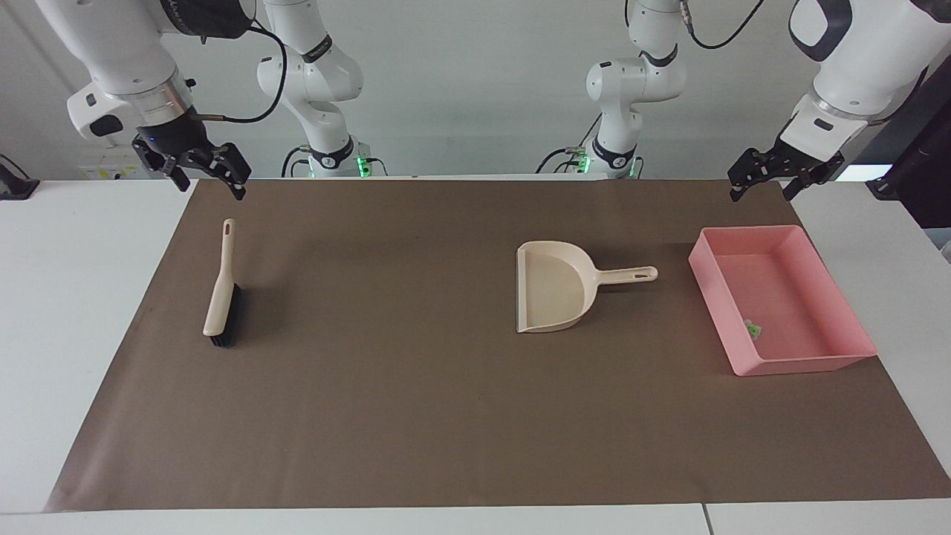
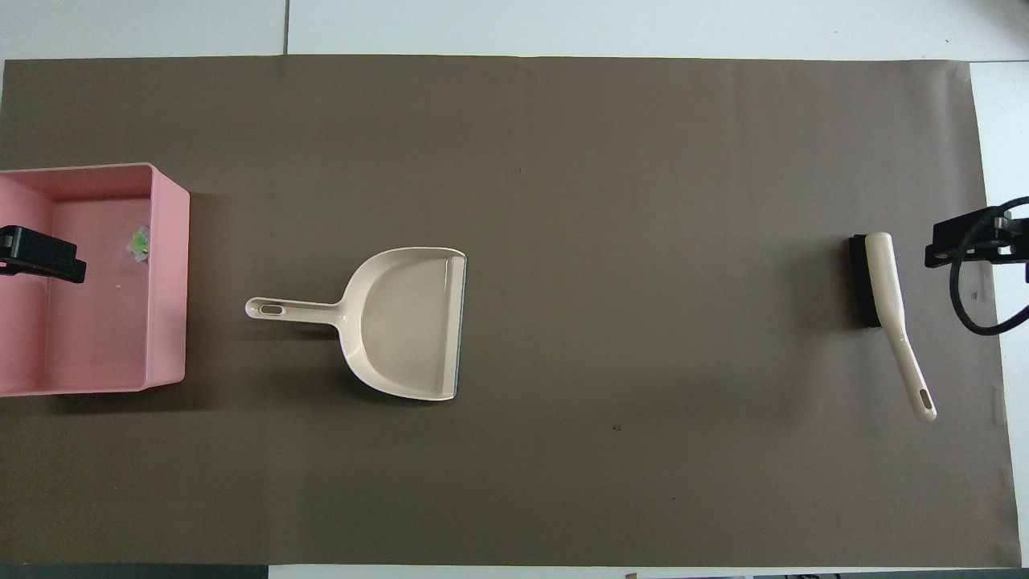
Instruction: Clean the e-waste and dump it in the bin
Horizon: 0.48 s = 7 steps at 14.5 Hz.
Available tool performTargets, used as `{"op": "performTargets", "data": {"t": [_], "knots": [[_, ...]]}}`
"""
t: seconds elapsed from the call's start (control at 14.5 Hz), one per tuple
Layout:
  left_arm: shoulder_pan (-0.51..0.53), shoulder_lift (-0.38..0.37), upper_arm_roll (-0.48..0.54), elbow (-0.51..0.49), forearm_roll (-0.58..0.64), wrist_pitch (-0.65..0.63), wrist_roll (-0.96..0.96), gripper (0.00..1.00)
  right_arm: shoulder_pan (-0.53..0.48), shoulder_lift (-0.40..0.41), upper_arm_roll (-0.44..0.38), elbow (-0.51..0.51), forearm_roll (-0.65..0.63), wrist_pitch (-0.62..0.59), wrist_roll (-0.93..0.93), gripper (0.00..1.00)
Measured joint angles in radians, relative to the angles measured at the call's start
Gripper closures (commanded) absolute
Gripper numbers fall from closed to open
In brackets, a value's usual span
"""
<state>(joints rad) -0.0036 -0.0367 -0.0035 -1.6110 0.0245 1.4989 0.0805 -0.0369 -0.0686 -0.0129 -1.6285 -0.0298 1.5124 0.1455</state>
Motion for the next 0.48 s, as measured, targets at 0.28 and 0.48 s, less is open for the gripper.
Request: {"op": "performTargets", "data": {"t": [0.28,0.48], "knots": [[0.0,0.0,0.0,0.0,0.0,0.0,0.0,0.02,0.0,0.0,0.0,0.0,0.0,0.0,0.0,0.0],[0.0,0.0,0.0,-0.001,0.0,0.0,0.0,0.02,0.0,0.0,0.0,0.0,0.0,0.0,-0.006,0.0]]}}
